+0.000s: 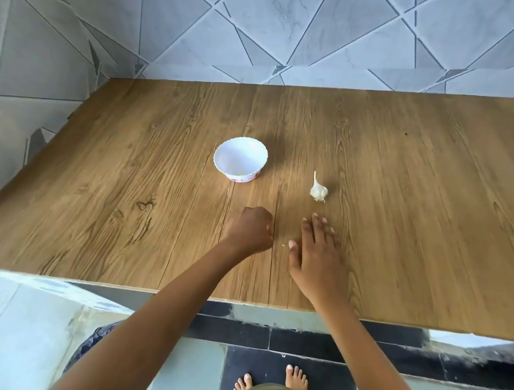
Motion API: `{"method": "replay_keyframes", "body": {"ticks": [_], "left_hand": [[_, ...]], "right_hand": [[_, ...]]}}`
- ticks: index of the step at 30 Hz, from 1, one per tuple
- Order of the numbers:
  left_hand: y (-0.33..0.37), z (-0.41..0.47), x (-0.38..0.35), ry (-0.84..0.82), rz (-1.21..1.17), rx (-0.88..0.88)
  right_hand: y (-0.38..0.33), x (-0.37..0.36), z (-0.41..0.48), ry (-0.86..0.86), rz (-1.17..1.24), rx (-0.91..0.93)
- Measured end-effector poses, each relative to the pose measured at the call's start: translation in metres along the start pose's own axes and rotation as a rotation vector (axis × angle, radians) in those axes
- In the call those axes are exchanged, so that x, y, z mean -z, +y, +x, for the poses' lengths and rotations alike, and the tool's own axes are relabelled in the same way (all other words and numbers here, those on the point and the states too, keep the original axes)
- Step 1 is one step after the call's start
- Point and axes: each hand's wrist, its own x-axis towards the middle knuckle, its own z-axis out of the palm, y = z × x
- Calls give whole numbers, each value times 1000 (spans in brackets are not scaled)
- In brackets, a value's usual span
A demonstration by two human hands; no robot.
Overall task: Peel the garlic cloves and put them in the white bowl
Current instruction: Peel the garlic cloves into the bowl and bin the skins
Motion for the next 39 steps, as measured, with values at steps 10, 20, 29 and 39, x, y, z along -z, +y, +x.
{"method": "replay_keyframes", "body": {"ticks": [10, 20, 29, 39], "left_hand": [[-13, -14, 11, -207, -637, 112], [1, -17, 6, -168, -317, -32], [4, -22, -13, 28, -17, -242], [-8, -13, 11, -206, -568, 82]], "right_hand": [[4, -2, 1, -13, 107, 18], [5, -2, 2, -11, 102, 13], [5, -2, 2, 31, 142, 6], [5, 0, 2, 28, 132, 23]]}}
